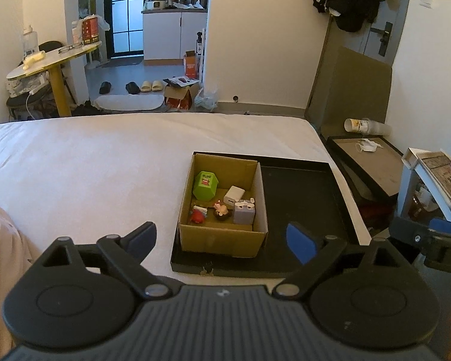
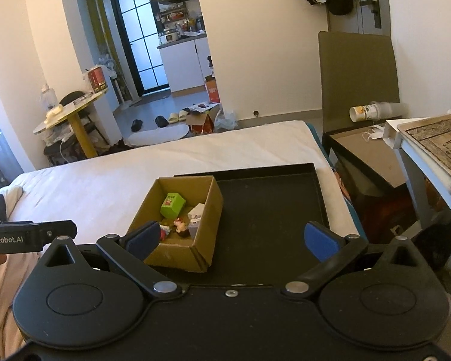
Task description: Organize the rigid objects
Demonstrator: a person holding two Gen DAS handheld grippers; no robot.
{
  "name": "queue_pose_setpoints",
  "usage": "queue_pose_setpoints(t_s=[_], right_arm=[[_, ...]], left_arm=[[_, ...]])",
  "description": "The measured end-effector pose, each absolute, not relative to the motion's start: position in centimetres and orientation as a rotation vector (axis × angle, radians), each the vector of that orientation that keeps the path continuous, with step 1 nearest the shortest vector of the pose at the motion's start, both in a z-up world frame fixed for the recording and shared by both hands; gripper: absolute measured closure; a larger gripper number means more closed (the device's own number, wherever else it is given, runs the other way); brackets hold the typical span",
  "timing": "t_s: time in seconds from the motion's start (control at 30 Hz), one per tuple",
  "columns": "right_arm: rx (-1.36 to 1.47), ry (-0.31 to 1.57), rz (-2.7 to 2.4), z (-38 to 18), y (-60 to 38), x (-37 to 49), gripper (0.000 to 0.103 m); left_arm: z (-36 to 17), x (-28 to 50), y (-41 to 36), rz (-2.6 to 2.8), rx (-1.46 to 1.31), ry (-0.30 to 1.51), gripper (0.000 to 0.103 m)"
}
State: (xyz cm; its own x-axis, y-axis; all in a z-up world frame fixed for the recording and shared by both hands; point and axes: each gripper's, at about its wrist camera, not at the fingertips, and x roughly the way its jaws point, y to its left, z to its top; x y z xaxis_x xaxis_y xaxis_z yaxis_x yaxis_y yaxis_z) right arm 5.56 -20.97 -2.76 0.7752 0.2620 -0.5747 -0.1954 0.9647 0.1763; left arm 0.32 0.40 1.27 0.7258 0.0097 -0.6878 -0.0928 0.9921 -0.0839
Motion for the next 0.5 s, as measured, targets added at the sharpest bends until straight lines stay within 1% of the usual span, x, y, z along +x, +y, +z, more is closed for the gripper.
queue_pose_setpoints(t_s=[0.5], right_arm=[[0.104, 0.654, 0.271, -2.6, -20.6, 3.0, 0.0]], left_arm=[[1.6, -2.0, 0.3, 0.05, -0.11, 0.731, 0.01]])
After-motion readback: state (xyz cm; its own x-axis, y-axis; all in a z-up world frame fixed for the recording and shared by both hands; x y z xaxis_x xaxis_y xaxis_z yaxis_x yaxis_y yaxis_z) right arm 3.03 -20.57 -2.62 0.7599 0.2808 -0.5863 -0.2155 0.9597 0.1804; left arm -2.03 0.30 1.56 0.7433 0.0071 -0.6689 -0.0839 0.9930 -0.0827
